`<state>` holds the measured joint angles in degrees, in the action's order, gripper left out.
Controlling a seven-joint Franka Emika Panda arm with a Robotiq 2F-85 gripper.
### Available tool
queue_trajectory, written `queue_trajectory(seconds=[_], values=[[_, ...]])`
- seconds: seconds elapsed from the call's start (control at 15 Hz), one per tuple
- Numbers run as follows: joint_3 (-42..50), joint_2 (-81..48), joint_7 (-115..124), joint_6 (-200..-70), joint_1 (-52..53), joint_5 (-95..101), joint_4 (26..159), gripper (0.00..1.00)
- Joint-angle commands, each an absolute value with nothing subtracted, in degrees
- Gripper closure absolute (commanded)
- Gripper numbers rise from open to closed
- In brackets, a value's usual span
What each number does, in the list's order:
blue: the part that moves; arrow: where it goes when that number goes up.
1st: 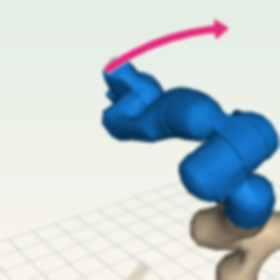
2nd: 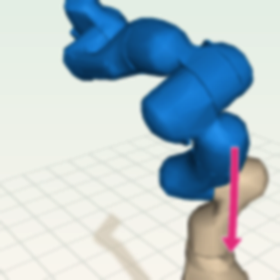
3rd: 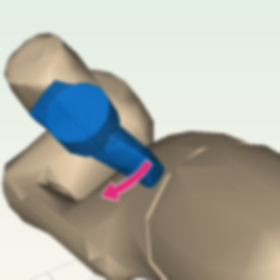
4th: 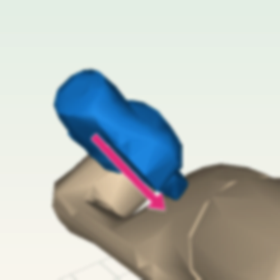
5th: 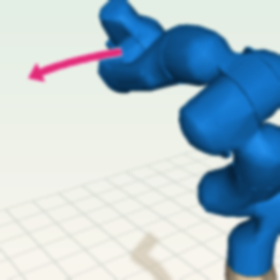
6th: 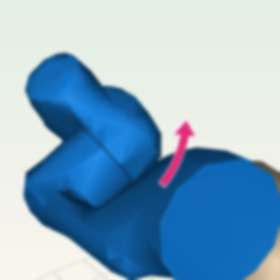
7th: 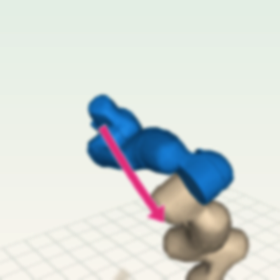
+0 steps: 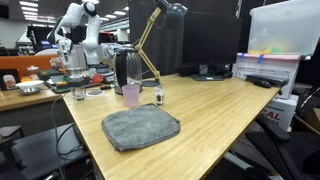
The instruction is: Press the button to open the kettle lid.
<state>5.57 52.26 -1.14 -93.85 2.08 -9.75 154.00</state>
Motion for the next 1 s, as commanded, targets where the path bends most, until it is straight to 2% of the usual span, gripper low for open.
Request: queue_trajectory(seconds=[0.0, 0.4, 0.87, 0.93], values=[[4.6, 52.11, -1.96, -93.61, 0.79, -10.41, 153.88, 0.0], [2.38, 49.5, -0.35, -99.53, 1.04, -10.7, 154.75, 0.0], [-5.47, 36.41, 6.97, -130.57, 0.79, -7.36, 153.14, 0.0], [-3.79, 40.37, 5.56, -126.4, 2.34, -8.22, 154.85, 0.0]])
